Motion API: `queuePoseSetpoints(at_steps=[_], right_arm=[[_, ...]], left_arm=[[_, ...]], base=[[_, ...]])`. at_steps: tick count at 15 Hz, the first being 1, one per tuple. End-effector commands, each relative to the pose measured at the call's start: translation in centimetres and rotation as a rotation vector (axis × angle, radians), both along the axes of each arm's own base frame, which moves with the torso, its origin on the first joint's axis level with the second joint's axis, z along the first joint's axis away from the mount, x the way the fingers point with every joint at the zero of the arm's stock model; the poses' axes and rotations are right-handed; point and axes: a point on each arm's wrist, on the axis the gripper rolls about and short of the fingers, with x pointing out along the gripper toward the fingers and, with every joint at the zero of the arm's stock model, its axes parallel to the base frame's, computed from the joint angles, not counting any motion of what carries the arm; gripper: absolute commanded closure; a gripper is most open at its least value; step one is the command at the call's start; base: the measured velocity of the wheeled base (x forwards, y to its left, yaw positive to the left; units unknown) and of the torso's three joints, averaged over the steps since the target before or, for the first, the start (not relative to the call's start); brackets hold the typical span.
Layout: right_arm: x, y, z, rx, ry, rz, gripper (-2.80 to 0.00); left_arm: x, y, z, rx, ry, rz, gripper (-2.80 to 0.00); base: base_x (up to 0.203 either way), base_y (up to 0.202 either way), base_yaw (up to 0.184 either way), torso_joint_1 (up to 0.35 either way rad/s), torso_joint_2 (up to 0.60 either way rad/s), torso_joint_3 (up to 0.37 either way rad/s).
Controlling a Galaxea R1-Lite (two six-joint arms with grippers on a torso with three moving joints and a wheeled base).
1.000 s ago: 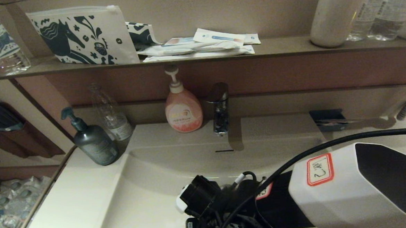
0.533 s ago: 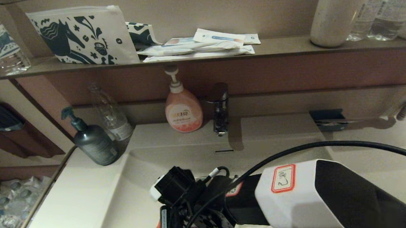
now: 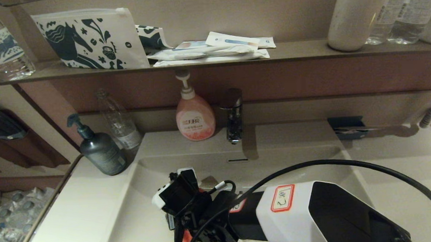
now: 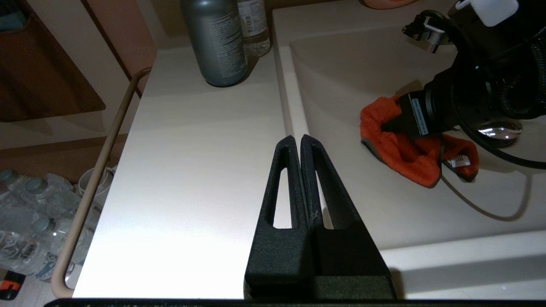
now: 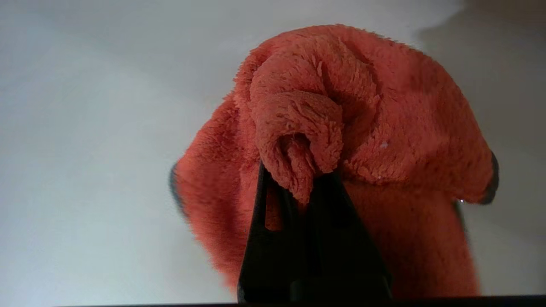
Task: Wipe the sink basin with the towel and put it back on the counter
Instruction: Wipe the sink
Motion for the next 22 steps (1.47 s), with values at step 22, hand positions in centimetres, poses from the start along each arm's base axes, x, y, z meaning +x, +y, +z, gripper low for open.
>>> queuePoseSetpoints(at_steps=[22], right_arm=[[1.4, -17.9, 0.6, -0.525, 0.189, -0.423, 0.0]], left_arm=[[0.0, 0.0, 0.0, 0.001, 0.001, 0.0, 0.0]], base=[[0.0, 0.0, 0.0, 0.0, 0.0, 0.0]])
